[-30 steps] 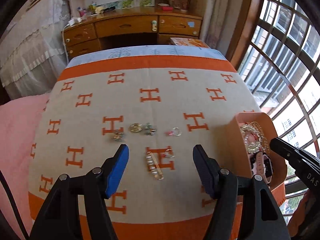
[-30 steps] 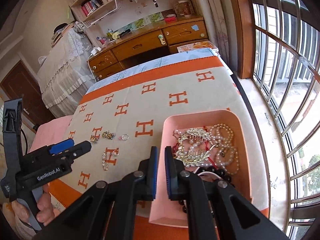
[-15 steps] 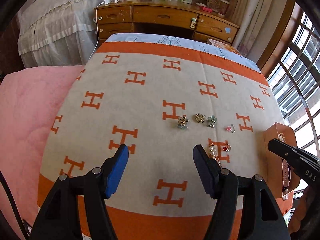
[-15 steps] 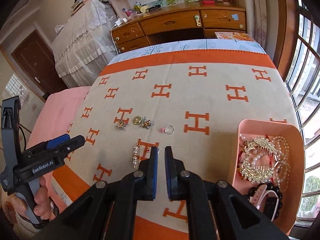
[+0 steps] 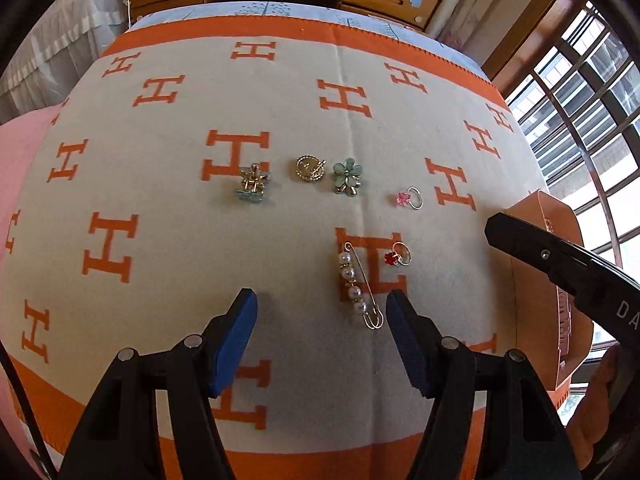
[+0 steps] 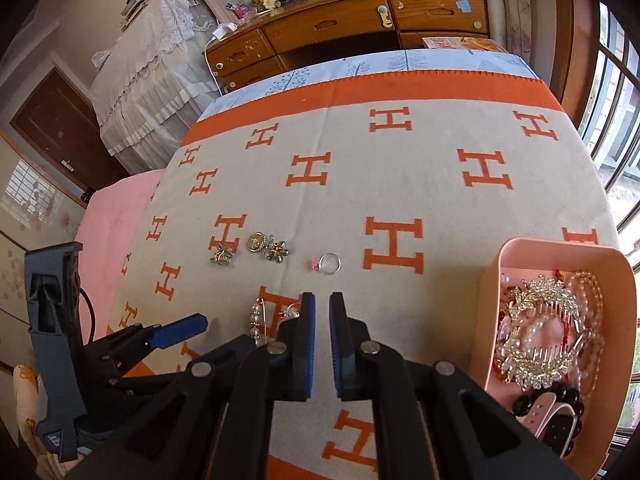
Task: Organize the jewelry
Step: 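Grasp the pearl safety-pin brooch with the left tool while the right tool grasps the gold round brooch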
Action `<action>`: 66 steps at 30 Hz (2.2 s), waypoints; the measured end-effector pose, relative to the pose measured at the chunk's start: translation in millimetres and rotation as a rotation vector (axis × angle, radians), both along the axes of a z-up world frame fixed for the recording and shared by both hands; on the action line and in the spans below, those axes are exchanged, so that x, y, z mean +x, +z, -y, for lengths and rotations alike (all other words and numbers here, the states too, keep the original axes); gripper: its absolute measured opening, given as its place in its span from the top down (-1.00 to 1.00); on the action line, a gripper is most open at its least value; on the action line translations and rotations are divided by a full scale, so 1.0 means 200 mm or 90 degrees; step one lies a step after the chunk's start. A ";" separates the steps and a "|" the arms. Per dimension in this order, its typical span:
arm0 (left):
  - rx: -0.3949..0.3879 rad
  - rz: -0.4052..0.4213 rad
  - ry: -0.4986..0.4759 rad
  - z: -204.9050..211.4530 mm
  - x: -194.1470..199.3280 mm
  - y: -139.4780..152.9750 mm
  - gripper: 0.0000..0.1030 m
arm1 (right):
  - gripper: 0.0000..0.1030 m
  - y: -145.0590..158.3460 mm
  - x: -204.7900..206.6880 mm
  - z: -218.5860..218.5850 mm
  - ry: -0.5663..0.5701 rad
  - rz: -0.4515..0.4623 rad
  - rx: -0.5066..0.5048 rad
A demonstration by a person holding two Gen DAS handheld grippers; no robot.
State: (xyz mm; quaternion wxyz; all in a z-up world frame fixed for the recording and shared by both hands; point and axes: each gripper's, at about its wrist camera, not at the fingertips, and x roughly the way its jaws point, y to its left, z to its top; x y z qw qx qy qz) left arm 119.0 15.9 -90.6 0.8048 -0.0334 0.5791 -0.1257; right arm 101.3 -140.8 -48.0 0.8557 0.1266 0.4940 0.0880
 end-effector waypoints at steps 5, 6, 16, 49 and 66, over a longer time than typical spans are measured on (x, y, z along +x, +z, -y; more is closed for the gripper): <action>0.031 0.005 0.002 0.08 0.02 -0.02 -0.20 | 0.86 -0.01 0.00 0.01 0.008 0.001 0.008; 0.039 0.007 0.002 0.09 0.03 -0.03 -0.18 | 0.85 -0.02 0.00 0.01 0.010 0.000 0.012; 0.117 0.015 -0.046 0.20 0.05 -0.02 0.68 | 0.85 -0.05 0.01 0.04 0.009 -0.003 0.035; -0.074 -0.007 0.089 -0.48 0.01 0.02 0.90 | 0.38 -0.20 0.42 -0.40 0.019 -0.065 -0.006; -0.088 -0.012 0.090 -0.53 -0.02 0.03 0.90 | 0.62 -0.19 0.43 -0.56 0.057 -0.051 -0.192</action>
